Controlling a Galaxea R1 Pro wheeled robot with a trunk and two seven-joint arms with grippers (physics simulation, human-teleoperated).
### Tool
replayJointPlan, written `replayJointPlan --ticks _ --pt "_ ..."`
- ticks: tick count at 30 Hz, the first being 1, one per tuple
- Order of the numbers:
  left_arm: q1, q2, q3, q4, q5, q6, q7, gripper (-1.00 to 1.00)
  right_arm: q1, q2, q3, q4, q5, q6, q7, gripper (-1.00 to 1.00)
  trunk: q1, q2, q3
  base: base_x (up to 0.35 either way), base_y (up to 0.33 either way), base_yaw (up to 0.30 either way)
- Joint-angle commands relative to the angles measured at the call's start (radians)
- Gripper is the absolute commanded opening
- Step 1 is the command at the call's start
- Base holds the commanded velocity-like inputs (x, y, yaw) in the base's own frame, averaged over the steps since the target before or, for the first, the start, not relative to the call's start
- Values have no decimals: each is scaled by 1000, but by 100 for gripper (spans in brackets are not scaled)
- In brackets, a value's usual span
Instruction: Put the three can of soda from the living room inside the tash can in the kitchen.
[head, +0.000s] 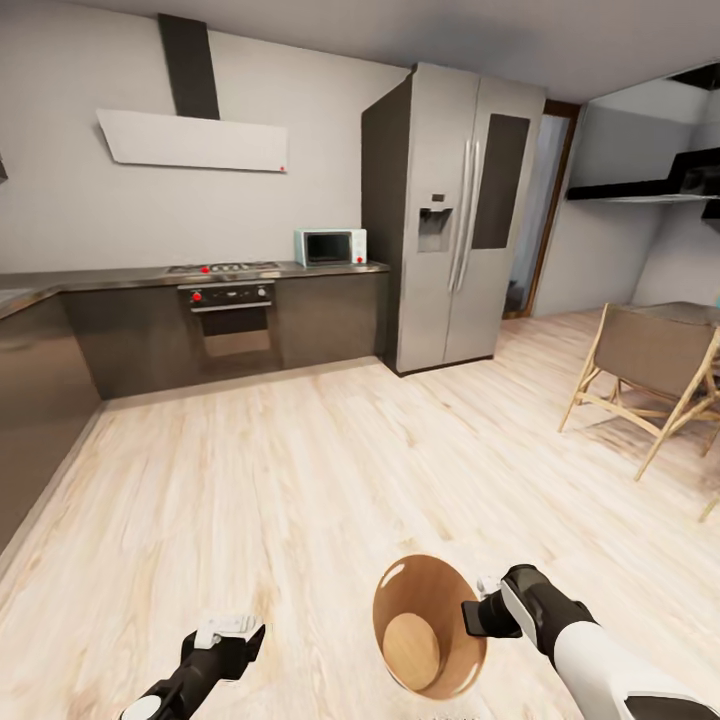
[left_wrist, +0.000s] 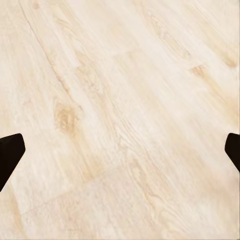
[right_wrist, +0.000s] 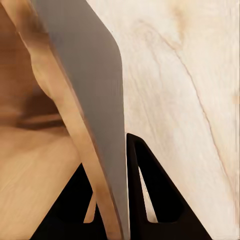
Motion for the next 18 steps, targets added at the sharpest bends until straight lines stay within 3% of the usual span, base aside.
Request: replayJointPlan --ticks 1,11,18 --pt "0 0 -1 0 0 0 0 100 -1 0 -4 0 -16 2 8 -100 0 0 0 0 -189 -249" --pt "0 0 -3 0 1 0 0 100 0 0 -4 0 -16 2 8 -100 0 0 5 0 -249 -251" --pt "0 0 -3 0 1 0 -5 100 0 -10 -8 -1 -14 3 8 -100 0 0 8 0 -61 -251"
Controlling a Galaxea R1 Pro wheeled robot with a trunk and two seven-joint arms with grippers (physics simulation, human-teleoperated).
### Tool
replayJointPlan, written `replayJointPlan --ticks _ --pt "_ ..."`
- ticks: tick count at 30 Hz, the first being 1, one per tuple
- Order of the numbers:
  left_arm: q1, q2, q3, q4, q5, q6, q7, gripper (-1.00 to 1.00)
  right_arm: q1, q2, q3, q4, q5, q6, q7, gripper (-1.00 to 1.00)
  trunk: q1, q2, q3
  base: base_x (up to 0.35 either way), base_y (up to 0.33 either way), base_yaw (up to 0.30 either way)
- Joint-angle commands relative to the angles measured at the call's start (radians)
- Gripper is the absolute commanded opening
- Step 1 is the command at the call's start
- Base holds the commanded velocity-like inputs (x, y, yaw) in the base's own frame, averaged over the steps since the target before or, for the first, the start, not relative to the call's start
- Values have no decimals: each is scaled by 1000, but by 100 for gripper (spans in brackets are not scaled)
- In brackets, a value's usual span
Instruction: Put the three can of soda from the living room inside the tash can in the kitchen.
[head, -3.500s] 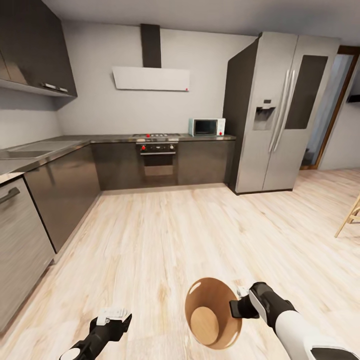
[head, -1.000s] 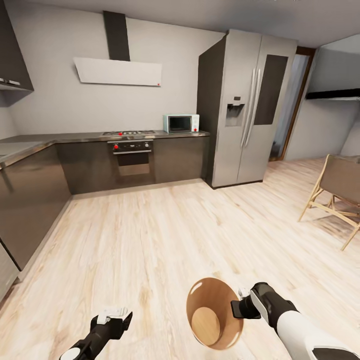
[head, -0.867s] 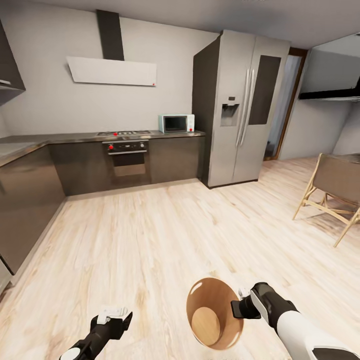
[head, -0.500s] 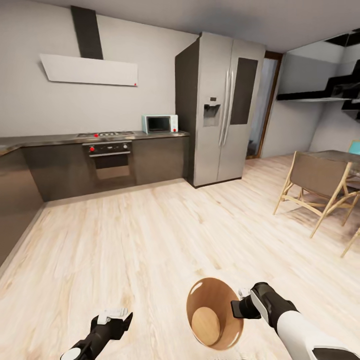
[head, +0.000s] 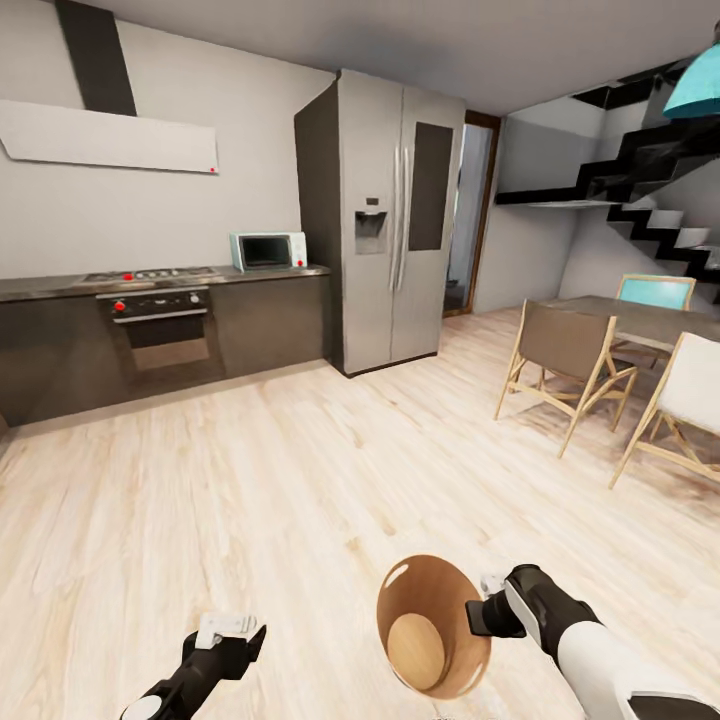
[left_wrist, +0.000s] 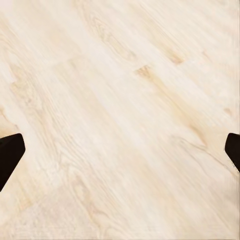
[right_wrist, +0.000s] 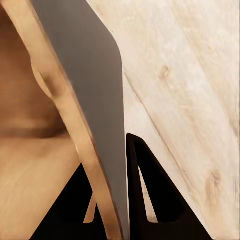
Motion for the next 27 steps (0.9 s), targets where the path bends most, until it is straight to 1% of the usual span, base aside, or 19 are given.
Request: replayJointPlan --ticks 1,6,15,20,27 --pt "0 0 0 0 0 0 0 100 0 -1 -5 0 -21 3 8 -100 0 0 1 0 -12 -251" --pt "0 0 0 0 0 0 0 100 -1 -7 -6 0 -21 6 5 -100 0 0 3 0 -4 -251" --pt "0 0 0 1 0 0 0 100 0 -37 -8 -1 -22 10 3 -100 0 0 7 11 -3 -251" --pt "0 0 0 2 0 0 0 100 0 -44 -8 -1 -22 10 3 -100 0 0 10 143 -98 -251" --pt "0 0 0 2 -1 0 0 100 0 -45 -8 -1 -22 10 6 -100 0 0 13 202 -198 -251"
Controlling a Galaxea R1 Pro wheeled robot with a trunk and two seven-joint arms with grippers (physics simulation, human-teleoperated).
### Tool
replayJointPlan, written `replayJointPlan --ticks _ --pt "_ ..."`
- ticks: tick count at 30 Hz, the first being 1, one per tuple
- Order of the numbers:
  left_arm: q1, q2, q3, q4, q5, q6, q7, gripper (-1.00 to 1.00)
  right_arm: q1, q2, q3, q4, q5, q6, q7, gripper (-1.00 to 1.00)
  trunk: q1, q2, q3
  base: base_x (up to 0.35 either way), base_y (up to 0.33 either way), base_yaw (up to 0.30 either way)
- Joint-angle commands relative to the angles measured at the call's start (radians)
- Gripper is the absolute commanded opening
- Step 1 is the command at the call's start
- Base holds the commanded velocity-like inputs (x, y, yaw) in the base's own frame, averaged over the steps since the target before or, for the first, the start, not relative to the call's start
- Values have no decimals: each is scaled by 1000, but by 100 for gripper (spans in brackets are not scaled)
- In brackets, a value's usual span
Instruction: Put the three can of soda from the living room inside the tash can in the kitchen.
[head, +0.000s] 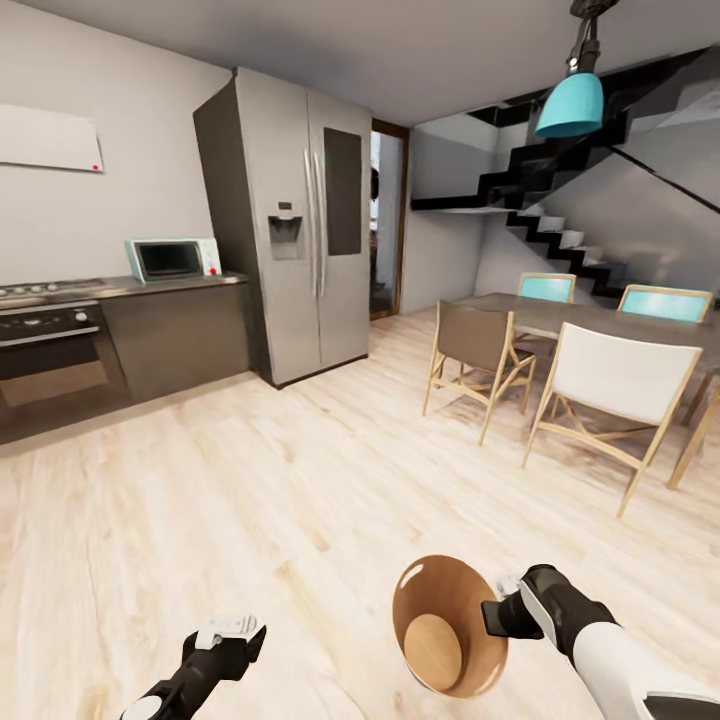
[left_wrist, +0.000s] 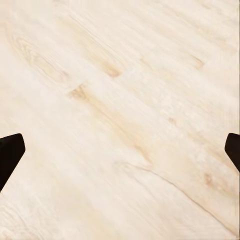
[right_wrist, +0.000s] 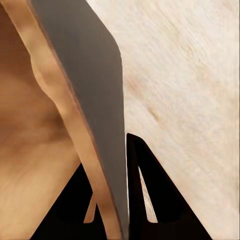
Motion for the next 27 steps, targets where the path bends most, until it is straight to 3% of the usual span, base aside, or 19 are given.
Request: replayJointPlan --ticks 1,19,27 --pt "0 0 0 0 0 0 0 100 0 0 -4 -1 -18 2 8 -100 0 0 1 210 -219 -251" --pt "0 0 0 0 -1 1 -2 100 0 1 -4 -1 -19 2 8 -100 0 0 9 222 -213 -249" --pt "0 0 0 0 -4 1 -2 100 6 6 1 -2 -18 -11 46 -100 0 0 10 273 -153 -61"
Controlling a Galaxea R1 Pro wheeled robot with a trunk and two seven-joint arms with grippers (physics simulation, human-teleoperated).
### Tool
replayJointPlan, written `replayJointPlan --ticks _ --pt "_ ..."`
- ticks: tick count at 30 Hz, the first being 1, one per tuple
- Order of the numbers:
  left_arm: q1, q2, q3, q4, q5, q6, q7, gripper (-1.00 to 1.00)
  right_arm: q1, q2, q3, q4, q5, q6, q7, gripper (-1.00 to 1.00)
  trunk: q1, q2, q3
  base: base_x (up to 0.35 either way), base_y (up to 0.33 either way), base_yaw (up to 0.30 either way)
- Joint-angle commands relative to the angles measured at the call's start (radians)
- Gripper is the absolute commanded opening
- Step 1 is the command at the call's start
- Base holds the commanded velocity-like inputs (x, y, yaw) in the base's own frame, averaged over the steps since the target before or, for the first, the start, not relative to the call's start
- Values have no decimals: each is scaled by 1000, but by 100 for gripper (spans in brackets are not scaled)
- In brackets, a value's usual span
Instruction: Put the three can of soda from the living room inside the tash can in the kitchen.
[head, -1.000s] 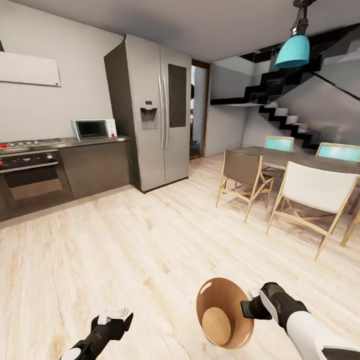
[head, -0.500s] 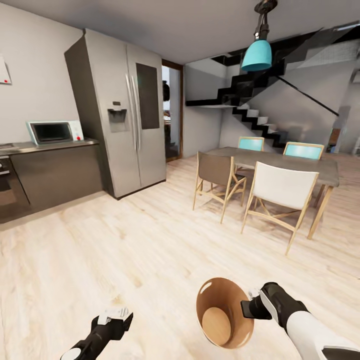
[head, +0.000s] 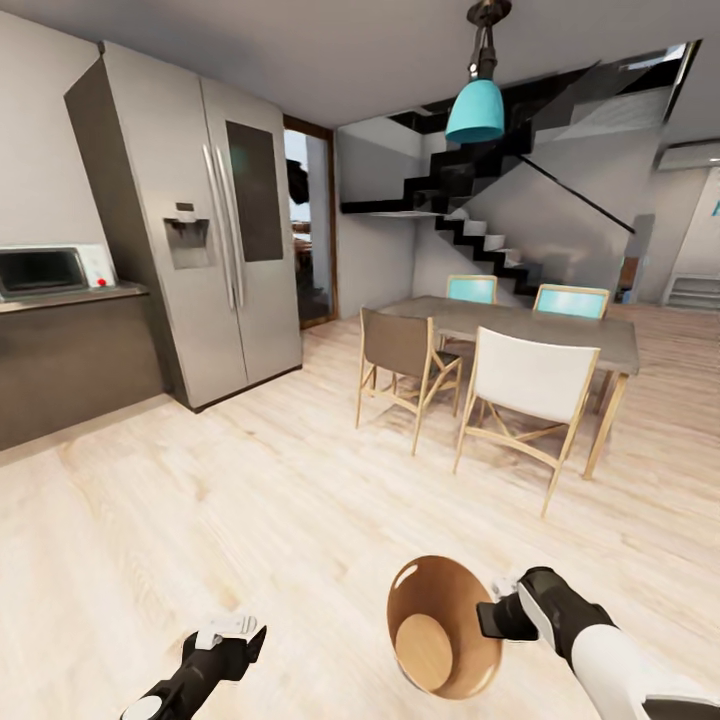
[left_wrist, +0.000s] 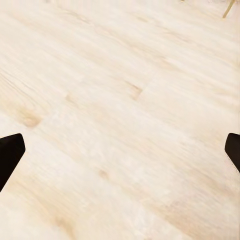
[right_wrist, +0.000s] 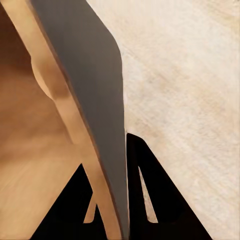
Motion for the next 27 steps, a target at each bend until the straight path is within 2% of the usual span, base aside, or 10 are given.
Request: replayJointPlan --ticks 1,4,12,27 --pt "0 0 0 0 0 0 0 100 2 0 -6 -3 -13 -2 16 -100 0 0 0 282 -140 -10" --pt "0 0 0 0 0 0 0 100 21 -2 -6 -10 -9 -15 52 -100 0 0 0 283 -139 -4" --pt "0 0 0 1 1 0 0 100 27 1 -9 -11 -8 -9 44 -100 0 0 0 283 -132 -38" --pt "0 0 0 2 0 0 0 100 27 -6 -14 -9 -13 -5 43 -100 0 0 3 283 -63 -227"
